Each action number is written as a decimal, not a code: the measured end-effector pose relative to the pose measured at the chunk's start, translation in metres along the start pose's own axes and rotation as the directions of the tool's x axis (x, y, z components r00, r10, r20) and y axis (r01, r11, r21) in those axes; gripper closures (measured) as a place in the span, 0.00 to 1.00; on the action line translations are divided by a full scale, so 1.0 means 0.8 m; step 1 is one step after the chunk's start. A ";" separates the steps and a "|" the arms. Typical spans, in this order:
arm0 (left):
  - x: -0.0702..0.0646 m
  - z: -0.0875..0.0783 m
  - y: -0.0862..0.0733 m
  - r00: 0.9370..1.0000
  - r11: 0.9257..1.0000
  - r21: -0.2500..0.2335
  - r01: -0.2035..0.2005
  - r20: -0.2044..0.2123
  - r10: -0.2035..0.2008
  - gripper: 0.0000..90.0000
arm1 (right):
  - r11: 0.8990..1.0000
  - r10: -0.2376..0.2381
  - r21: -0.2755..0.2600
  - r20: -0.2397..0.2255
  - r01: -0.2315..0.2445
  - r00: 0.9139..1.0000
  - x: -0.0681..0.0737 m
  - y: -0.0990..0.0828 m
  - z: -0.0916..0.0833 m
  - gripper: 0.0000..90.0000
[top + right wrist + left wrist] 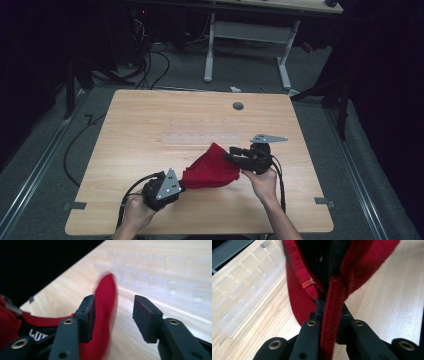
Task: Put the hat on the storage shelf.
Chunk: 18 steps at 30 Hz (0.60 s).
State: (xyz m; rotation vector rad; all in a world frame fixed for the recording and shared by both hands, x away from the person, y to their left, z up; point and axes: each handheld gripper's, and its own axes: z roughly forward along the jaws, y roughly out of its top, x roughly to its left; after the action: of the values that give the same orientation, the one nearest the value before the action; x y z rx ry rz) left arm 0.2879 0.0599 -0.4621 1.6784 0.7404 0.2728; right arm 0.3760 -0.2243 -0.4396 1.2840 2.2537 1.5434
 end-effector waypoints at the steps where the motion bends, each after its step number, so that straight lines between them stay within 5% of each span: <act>1: 0.003 -0.002 0.002 1.000 1.000 -0.004 0.013 -0.001 -0.013 0.94 | 1.000 0.004 -0.014 0.011 -0.003 1.000 -0.002 0.000 -0.005 0.55; 12: 0.028 -0.017 0.011 0.993 0.992 -0.063 0.112 -0.033 -0.114 0.94 | 0.994 -0.004 -0.107 0.057 0.010 0.998 -0.023 -0.008 -0.030 0.47; 18: 0.037 -0.023 0.020 0.987 0.983 -0.105 0.152 -0.026 -0.156 0.94 | 0.999 -0.034 0.003 0.178 0.034 0.984 -0.036 -0.037 -0.011 0.47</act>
State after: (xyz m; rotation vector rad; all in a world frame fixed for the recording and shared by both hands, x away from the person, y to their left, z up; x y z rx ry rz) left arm 0.3060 0.0910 -0.4484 1.5136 0.8628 0.2272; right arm 0.3727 -0.2543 -0.4694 1.3183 2.1535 1.3588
